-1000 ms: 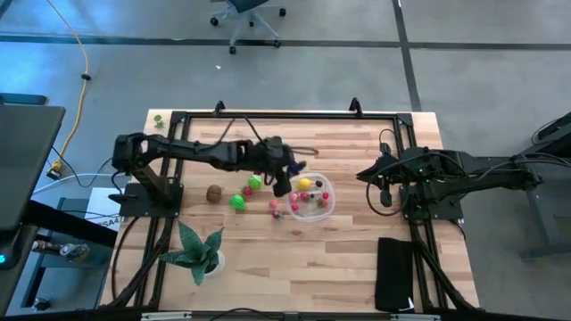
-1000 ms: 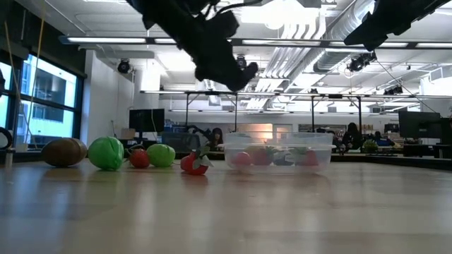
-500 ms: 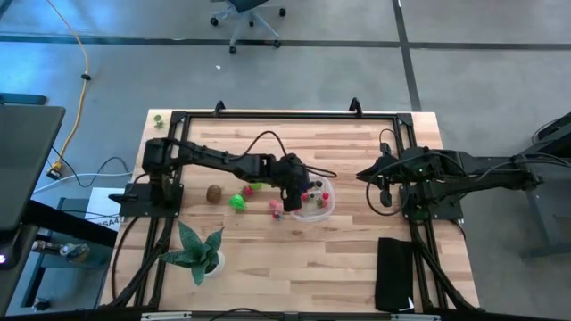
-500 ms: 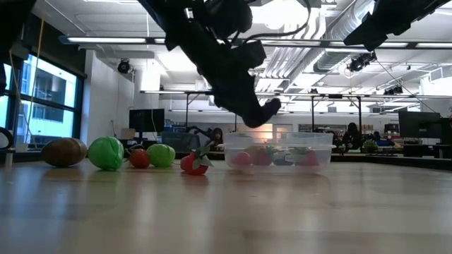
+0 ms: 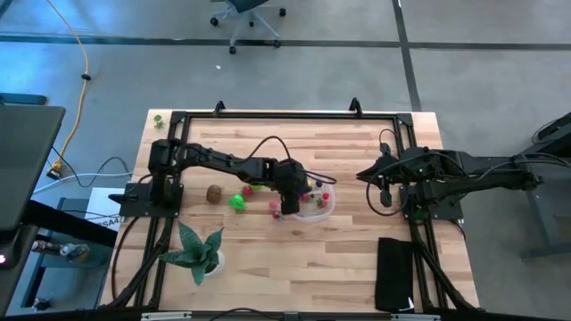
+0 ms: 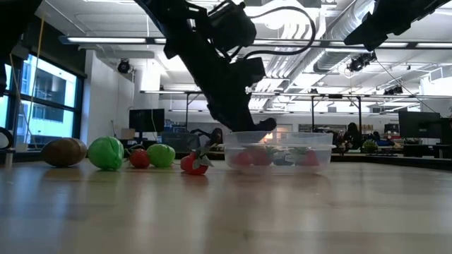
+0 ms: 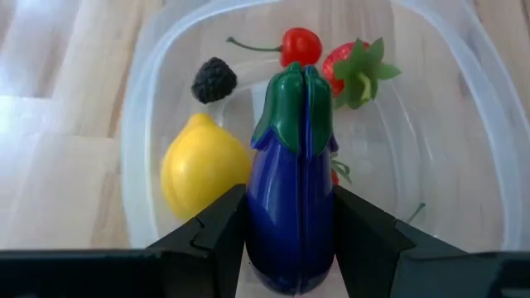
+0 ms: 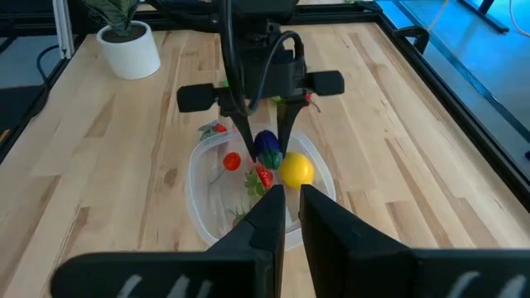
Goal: Pick and placing Produce into tupperware
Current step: Put the violet eggplant into the transparent container, then put the green cabbage into the transparent container
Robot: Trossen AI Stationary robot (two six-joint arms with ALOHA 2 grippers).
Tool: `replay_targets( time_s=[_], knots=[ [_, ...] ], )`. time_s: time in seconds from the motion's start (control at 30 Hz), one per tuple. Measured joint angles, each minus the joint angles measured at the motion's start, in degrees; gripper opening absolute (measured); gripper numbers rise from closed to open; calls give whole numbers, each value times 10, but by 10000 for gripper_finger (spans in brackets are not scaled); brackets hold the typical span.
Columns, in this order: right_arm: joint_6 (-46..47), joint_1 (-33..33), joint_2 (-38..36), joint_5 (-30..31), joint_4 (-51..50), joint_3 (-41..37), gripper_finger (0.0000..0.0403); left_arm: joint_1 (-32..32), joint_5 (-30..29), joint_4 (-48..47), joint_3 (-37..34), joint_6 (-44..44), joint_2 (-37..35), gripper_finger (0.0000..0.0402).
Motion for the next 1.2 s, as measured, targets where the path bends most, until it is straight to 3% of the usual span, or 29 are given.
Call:
replay_targets(
  time_s=[0.33, 0.6, 0.77, 0.97, 1.2],
  knots=[
    [0, 0, 0, 0, 0, 0, 30, 0, 4, -2, 0, 17, 1, 155],
    [0, 0, 0, 0, 0, 0, 30, 0, -4, -3, 0, 22, 1, 225],
    [0, 0, 0, 0, 0, 0, 30, 1, 15, -4, 0, 21, -4, 244],
    [0, 0, 0, 0, 0, 0, 30, 8, 15, -46, 0, 14, -66, 223],
    [0, 0, 0, 0, 0, 0, 30, 26, -82, -265, 0, -56, -165, 170]
  ],
)
